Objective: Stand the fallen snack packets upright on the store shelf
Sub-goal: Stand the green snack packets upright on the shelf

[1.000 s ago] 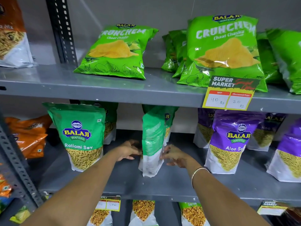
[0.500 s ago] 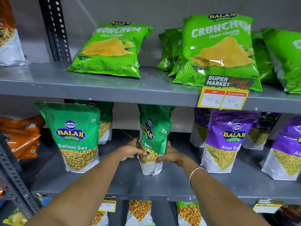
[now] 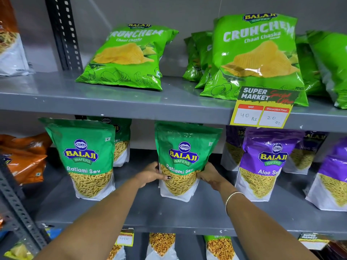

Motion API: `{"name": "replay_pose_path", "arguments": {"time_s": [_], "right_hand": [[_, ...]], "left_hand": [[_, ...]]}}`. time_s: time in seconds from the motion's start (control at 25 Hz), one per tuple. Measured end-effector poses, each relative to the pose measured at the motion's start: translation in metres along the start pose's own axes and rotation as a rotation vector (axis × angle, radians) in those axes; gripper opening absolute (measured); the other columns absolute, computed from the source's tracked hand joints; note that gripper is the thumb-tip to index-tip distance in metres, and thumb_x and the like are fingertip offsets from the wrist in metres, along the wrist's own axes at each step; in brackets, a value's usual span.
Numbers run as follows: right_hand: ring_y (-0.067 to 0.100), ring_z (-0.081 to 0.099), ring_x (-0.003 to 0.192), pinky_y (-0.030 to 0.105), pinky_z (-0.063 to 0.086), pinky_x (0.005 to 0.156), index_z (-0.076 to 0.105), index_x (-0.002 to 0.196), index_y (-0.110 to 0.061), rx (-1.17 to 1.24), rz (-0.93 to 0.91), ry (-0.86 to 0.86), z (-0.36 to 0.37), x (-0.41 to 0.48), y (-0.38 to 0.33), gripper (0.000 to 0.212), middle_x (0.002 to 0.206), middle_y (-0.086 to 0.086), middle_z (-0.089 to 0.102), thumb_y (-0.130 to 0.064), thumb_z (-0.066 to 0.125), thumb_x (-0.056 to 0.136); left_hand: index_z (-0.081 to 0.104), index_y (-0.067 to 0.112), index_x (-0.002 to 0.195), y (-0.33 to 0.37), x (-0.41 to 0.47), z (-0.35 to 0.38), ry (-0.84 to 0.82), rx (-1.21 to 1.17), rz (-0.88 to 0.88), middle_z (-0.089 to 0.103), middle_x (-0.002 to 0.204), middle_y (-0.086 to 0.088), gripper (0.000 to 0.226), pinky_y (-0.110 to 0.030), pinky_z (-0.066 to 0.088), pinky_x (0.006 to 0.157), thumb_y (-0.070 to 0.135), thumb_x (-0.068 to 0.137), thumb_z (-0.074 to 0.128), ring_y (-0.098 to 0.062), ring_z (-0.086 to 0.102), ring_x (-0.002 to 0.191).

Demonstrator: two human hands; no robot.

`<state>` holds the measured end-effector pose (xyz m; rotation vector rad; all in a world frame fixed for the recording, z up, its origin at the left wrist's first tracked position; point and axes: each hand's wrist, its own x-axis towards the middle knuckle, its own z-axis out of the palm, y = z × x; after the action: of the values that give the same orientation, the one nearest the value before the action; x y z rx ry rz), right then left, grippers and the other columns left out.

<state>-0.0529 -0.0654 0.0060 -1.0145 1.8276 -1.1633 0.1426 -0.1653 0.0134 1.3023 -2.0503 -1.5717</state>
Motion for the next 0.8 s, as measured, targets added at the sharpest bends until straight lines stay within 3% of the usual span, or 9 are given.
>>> {"name": "replay_pose_path", "arguments": {"time_s": [0.08, 0.12, 0.2, 0.32, 0.48, 0.64, 0.8], "right_hand": [[0.027, 0.060, 0.104, 0.020, 0.055, 0.077, 0.050, 0.126, 0.005, 0.061, 0.007, -0.109, -0.005, -0.002, 0.002, 0.058, 0.119, 0.018, 0.063, 0.022, 0.058, 0.071], [0.025, 0.062, 0.104, 0.017, 0.056, 0.076, 0.049, 0.127, 0.002, 0.098, 0.005, -0.204, -0.007, -0.005, 0.002, 0.059, 0.120, 0.017, 0.063, 0.020, 0.061, 0.072], [0.024, 0.062, 0.112, 0.023, 0.056, 0.086, 0.047, 0.130, -0.006, 0.156, -0.018, -0.330, -0.006, -0.008, 0.002, 0.068, 0.125, 0.014, 0.062, 0.013, 0.070, 0.069], [0.026, 0.062, 0.111, 0.035, 0.053, 0.095, 0.046, 0.132, -0.004, 0.149, -0.074, -0.285, 0.000, -0.007, 0.001, 0.071, 0.129, 0.019, 0.060, 0.011, 0.073, 0.067], [0.020, 0.065, 0.099, 0.020, 0.058, 0.079, 0.047, 0.130, 0.000, 0.163, -0.100, -0.255, 0.001, -0.008, 0.001, 0.064, 0.129, 0.022, 0.059, 0.014, 0.069, 0.071], [0.030, 0.060, 0.107, 0.033, 0.052, 0.092, 0.047, 0.129, -0.001, 0.158, -0.080, -0.244, 0.000, -0.009, 0.001, 0.062, 0.130, 0.024, 0.058, 0.012, 0.069, 0.072], [0.027, 0.060, 0.105, 0.019, 0.056, 0.075, 0.045, 0.130, -0.001, 0.137, -0.111, -0.262, -0.003, -0.015, -0.001, 0.062, 0.131, 0.023, 0.057, 0.011, 0.068, 0.073]], "left_hand": [[0.044, 0.009, 0.120, 0.000, -0.001, 0.001, -0.002, -0.020, -0.015, 0.055, 0.133, -0.014, 0.045, -0.031, 0.038, 0.088, 0.003, 0.081, 0.066, -0.018, 0.048, 0.105], [0.044, 0.010, 0.120, -0.002, -0.001, 0.002, 0.004, -0.039, -0.026, 0.053, 0.136, -0.013, 0.045, -0.035, 0.040, 0.089, 0.004, 0.081, 0.067, -0.021, 0.050, 0.111], [0.041, 0.009, 0.129, -0.003, 0.001, 0.003, 0.014, -0.056, -0.031, 0.051, 0.138, -0.011, 0.056, -0.045, 0.041, 0.097, 0.007, 0.080, 0.069, -0.027, 0.048, 0.125], [0.037, 0.011, 0.134, -0.004, 0.000, 0.004, 0.032, -0.063, -0.030, 0.050, 0.140, -0.010, 0.066, -0.050, 0.042, 0.101, 0.011, 0.078, 0.072, -0.028, 0.045, 0.130], [0.037, 0.012, 0.135, -0.002, -0.007, 0.009, 0.044, -0.089, -0.030, 0.050, 0.140, -0.011, 0.066, -0.051, 0.045, 0.098, 0.009, 0.079, 0.071, -0.031, 0.046, 0.130], [0.038, 0.012, 0.134, -0.002, -0.010, 0.013, 0.075, -0.079, -0.029, 0.052, 0.138, -0.012, 0.067, -0.051, 0.051, 0.094, 0.011, 0.077, 0.073, -0.033, 0.051, 0.126], [0.039, 0.010, 0.131, -0.001, -0.013, 0.017, 0.094, -0.056, -0.035, 0.054, 0.136, -0.014, 0.064, -0.052, 0.053, 0.089, 0.011, 0.077, 0.073, -0.034, 0.054, 0.122]]}}
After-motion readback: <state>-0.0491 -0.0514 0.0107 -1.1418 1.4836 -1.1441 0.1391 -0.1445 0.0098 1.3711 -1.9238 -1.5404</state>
